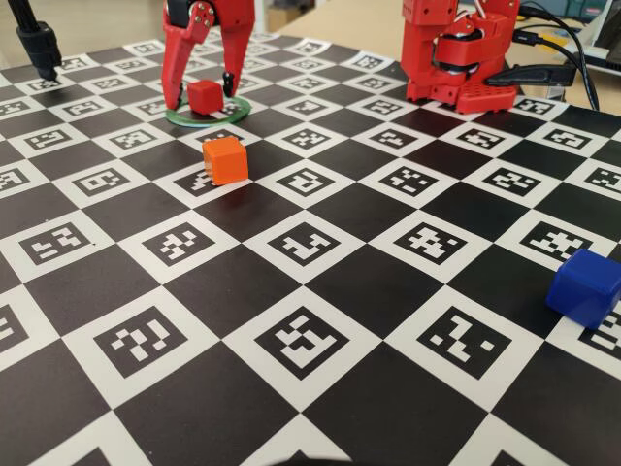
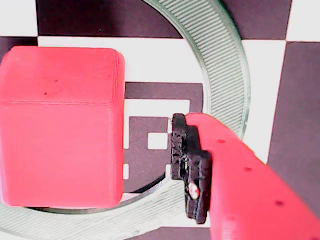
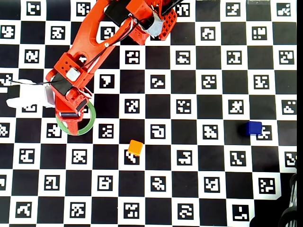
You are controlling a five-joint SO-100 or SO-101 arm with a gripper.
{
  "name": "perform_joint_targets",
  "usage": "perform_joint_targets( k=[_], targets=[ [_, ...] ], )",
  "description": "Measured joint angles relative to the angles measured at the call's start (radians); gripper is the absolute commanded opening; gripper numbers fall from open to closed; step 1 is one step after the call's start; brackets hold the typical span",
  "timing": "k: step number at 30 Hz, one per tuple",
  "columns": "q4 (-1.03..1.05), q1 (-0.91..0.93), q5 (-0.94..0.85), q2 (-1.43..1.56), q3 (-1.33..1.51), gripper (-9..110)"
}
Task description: Grab the red cube then put it in the green circle then put the blue cube on top and finally the orange cube on top
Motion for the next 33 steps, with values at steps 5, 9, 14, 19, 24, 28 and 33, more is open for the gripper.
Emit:
perform_joint_targets(
  k=[5, 9, 14, 19, 24, 28, 33],
  targets=[
    [0.075, 0.005, -0.005, 0.000, -0.058, 42],
    [0.146, 0.005, -0.003, 0.051, -0.074, 42],
    [0.233, 0.005, 0.029, 0.150, -0.087, 42],
    [0.347, -0.023, 0.066, 0.192, -0.132, 42],
    [0.431, -0.089, 0.123, 0.239, -0.141, 41],
    [0.485, -0.167, 0.184, 0.275, -0.141, 41],
    [0.534, -0.288, 0.296, 0.298, -0.141, 41]
  ],
)
